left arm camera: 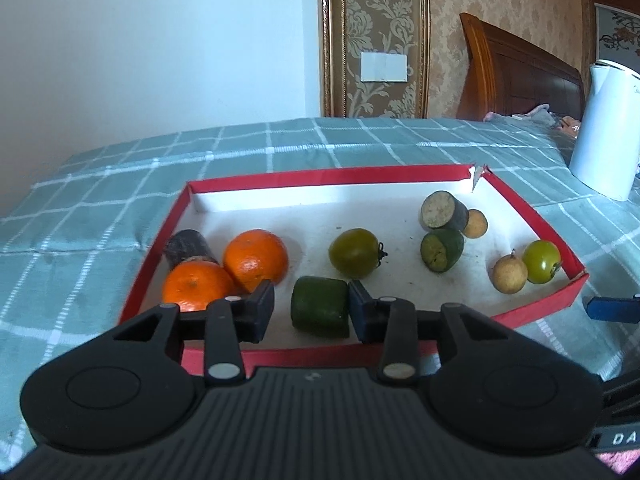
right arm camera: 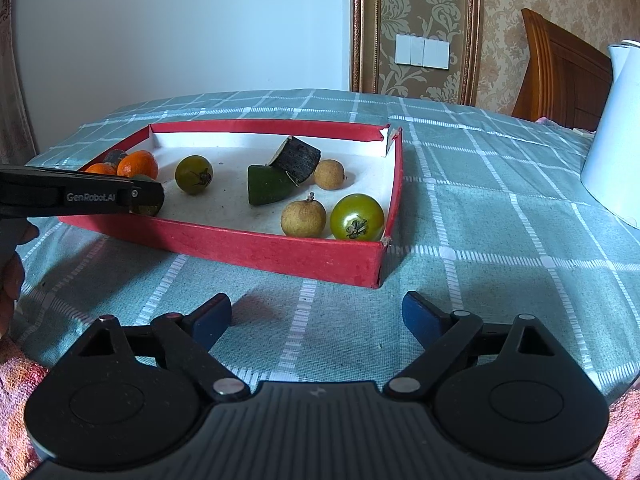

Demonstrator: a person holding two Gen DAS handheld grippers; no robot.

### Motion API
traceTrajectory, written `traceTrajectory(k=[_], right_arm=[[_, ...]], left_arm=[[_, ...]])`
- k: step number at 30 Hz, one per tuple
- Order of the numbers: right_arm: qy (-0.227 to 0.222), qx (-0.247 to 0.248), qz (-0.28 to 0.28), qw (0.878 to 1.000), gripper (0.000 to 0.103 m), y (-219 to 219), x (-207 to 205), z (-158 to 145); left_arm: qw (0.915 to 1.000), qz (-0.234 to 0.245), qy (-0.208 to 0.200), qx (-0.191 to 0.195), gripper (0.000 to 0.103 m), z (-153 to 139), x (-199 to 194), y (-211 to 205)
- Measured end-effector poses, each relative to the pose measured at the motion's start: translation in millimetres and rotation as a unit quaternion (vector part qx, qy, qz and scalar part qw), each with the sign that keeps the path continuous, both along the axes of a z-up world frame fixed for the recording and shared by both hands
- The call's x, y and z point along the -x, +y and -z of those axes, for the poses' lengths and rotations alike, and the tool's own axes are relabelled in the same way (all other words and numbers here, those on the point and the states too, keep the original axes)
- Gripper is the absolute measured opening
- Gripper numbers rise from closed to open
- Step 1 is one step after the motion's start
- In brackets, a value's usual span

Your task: Organize fruits

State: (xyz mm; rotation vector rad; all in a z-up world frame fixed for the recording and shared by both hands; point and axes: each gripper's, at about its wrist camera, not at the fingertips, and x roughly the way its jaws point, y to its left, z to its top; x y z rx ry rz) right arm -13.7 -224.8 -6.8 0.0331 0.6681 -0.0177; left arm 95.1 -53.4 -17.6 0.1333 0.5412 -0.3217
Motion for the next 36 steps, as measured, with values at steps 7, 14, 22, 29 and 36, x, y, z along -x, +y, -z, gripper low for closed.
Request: traceTrajectory(k=[7, 14, 22, 29, 36], right_arm=[[0.0, 0.0, 0.0, 1.0, 0.094, 0, 0, 0], [-0.008, -0.001, 0.007, 1.0, 0.094, 3, 3, 0], [-0.044, -0.008, 0.039, 0.998, 0.094, 16, 25, -13], [-0.064, 0.031, 0.048, 0.996, 0.094, 38, 33, -22], [-0.075, 0.044, 0.045, 0.995, 0.094, 52, 37, -27]], left_arm=[[0.9986, -0.042, -0.032, -0.007, 0.075, -11, 36, 10], [0.9936, -0.085, -0.073, 0.004, 0.099, -33, 89, 16], [0.9932, -0.094, -0.068, 0.012, 0.103, -38, 124, 17], [0.9904, -0.111, -0.082, 0.001, 0.103, -41, 139, 19], [0.9898, -0.108, -0.092, 0.002, 0.103, -46, 148, 22]])
